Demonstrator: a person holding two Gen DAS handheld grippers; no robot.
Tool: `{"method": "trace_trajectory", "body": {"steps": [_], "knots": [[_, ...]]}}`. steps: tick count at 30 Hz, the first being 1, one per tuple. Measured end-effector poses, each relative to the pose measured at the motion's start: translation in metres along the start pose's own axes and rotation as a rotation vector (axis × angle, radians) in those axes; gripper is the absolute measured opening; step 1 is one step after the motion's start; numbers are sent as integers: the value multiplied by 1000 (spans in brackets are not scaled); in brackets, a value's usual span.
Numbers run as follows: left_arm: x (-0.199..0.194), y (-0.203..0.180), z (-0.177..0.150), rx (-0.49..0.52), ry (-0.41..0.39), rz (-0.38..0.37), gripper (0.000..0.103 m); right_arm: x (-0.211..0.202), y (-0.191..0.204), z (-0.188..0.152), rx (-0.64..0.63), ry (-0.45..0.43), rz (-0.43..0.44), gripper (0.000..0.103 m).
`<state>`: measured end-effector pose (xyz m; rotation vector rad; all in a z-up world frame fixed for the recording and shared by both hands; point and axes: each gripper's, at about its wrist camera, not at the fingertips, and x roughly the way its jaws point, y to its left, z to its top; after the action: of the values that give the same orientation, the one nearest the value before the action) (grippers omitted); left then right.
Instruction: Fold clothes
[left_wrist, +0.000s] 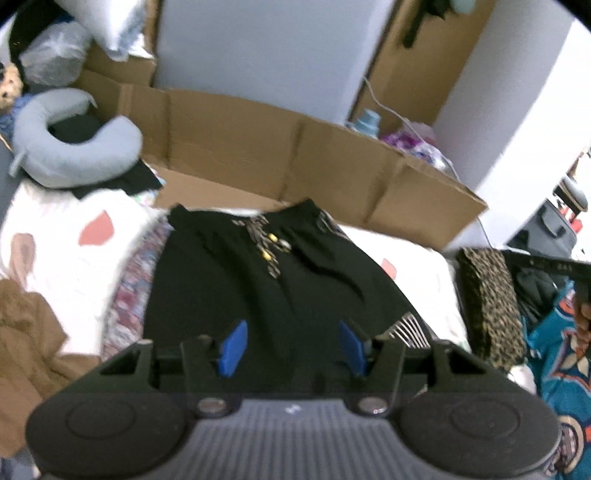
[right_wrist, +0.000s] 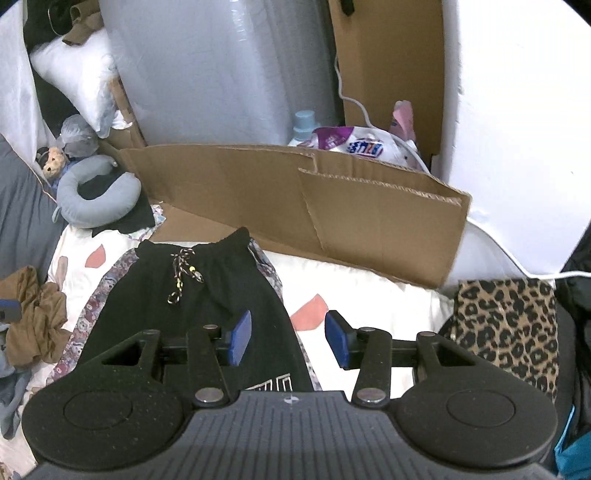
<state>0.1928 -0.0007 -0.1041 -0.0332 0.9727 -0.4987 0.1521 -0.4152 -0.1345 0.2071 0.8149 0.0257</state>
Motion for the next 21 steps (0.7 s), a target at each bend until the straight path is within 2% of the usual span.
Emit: {"method": "trace_trajectory", "body": {"steps": [11,13,21], "knots": [[51,-32,-54,18,94,-93,56,-1,-10,-67,44,-13,-32,51],[61,-34,-63,28,97,-85,56,3,-12,-83,46,-6,-40,51],[92,-12,-94,-63,157,-75,56,31,-32,-137,79,34,-95,51]]}}
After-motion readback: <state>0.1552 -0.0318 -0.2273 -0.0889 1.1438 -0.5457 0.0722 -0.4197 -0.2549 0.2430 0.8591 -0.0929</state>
